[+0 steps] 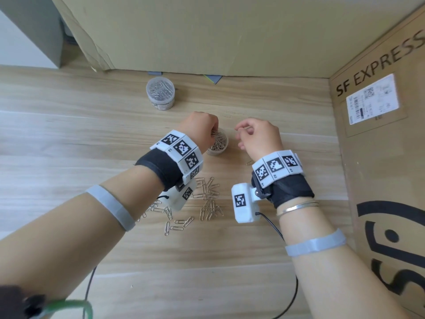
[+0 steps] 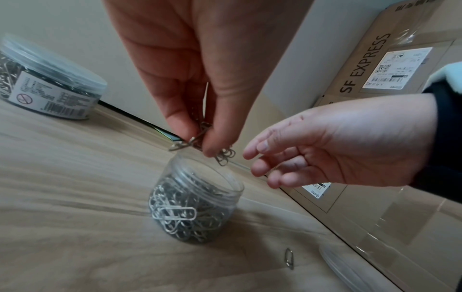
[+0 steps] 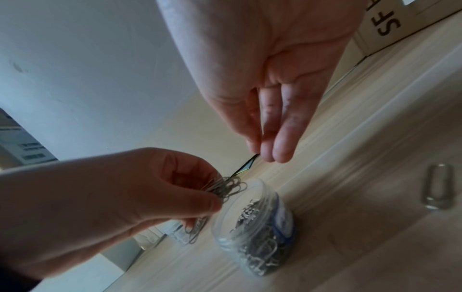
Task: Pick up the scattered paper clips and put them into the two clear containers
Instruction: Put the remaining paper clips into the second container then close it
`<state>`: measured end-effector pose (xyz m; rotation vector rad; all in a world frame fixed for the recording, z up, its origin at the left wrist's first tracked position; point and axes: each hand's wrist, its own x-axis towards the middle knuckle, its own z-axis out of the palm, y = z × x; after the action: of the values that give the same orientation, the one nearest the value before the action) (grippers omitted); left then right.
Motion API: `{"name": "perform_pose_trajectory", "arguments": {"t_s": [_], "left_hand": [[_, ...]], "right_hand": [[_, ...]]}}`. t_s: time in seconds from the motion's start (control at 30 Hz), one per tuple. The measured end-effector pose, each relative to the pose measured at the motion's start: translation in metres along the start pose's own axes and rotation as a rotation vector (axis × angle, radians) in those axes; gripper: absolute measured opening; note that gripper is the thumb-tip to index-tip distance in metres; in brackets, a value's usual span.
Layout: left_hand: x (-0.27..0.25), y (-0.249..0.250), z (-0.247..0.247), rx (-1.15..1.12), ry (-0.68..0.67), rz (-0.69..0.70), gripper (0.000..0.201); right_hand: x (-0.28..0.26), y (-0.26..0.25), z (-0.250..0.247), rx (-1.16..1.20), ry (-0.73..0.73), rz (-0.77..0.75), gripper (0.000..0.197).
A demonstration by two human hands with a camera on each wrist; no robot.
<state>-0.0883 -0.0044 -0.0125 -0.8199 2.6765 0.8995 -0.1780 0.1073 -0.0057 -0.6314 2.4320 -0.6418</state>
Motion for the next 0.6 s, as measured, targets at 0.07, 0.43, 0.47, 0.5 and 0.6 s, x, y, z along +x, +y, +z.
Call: {"name": "perform_pose_trajectory", "arguments": {"t_s": [0.07, 0.43, 0.47, 0.5, 0.6], "left_hand": [[0.001, 0.0, 0.002, -0.002, -0.002, 0.005, 0.02], [-0.006, -0.002, 0.002, -0.159, -0.01, -0.005, 0.044], [-0.008, -0.002, 0.001, -0.188, 0.017, -0.007, 0.04], [-0.01, -0.003, 0.001, -0.217, 0.057, -0.012, 0.036], [-0.016, -0.016, 0.001, -0.237, 0.228, -0.052, 0.027]], "right_hand": [[-0.003, 0.005, -0.001, -0.023, -0.008, 0.008, 0.02], [-0.014, 0.019, 0.0, -0.155, -0.039, 0.038, 0.023], [-0.015, 0.021, 0.0, -0.188, -0.048, 0.053, 0.023], [-0.016, 0.023, 0.001, -0.221, -0.059, 0.069, 0.024], [-0.019, 0.034, 0.005, -0.331, -0.083, 0.128, 0.025]]}}
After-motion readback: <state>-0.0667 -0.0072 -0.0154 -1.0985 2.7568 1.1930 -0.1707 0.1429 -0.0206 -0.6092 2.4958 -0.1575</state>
